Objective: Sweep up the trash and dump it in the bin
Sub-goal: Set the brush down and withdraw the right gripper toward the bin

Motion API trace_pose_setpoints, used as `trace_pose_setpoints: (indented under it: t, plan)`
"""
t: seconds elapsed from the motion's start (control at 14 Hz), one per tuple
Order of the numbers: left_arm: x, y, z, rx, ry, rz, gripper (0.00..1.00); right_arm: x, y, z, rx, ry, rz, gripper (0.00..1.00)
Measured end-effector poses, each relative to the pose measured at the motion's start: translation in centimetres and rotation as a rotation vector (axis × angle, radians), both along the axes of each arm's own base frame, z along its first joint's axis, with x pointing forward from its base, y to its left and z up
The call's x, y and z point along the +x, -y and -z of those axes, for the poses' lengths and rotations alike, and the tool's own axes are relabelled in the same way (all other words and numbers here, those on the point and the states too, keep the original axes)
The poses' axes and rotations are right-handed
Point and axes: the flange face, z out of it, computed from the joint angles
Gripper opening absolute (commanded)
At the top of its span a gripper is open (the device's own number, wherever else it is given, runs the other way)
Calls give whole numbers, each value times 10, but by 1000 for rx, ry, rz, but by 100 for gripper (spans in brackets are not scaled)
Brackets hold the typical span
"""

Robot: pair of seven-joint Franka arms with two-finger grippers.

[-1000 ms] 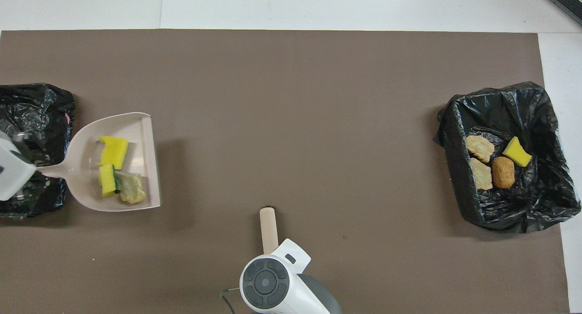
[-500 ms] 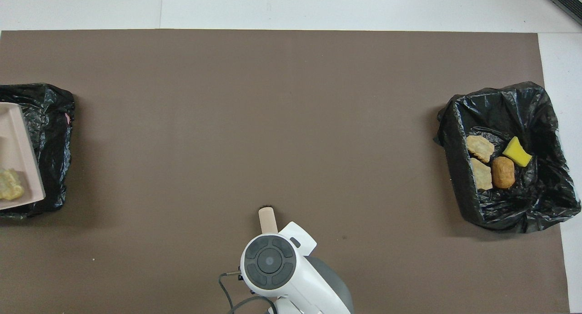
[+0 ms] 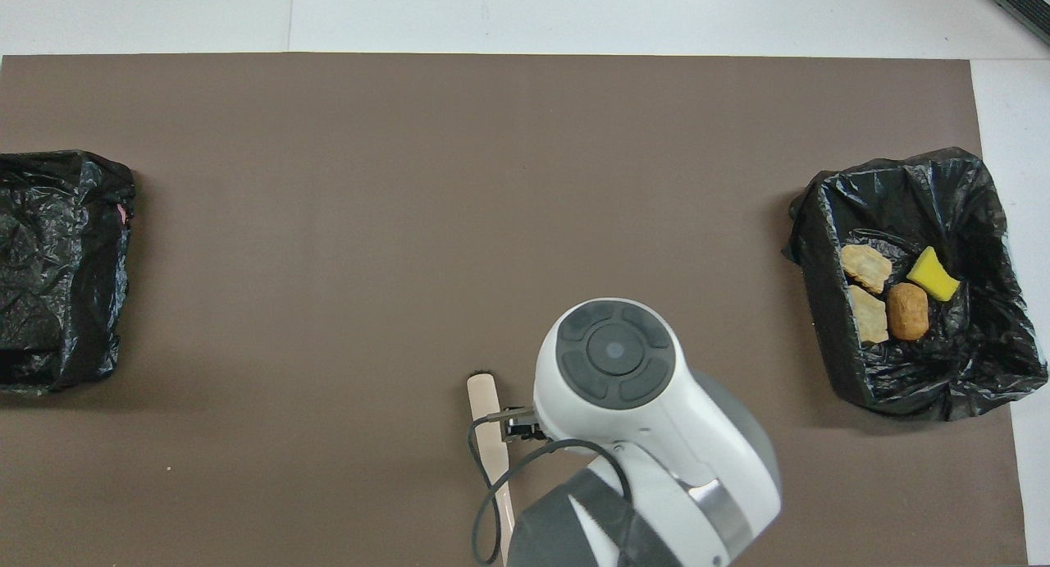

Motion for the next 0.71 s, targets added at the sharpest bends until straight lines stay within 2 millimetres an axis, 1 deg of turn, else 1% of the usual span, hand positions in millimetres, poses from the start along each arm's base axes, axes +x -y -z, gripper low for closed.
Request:
trace_pose_setpoints:
  t: [0.21,0.29,0.5,0.71]
  plan:
    - [13,23,2,125,-54,56,0,38,52,-28,37,39,-29,100]
    - [16,30,2,160,-83,67,0,51,75,-37,51,59,-53,100]
    - [22,53,-3,280,-159,74,0,81,153,-57,69,118,-170,100]
    - [29,74,-17,425,-177,63,0,102,223,-73,55,160,-240,100]
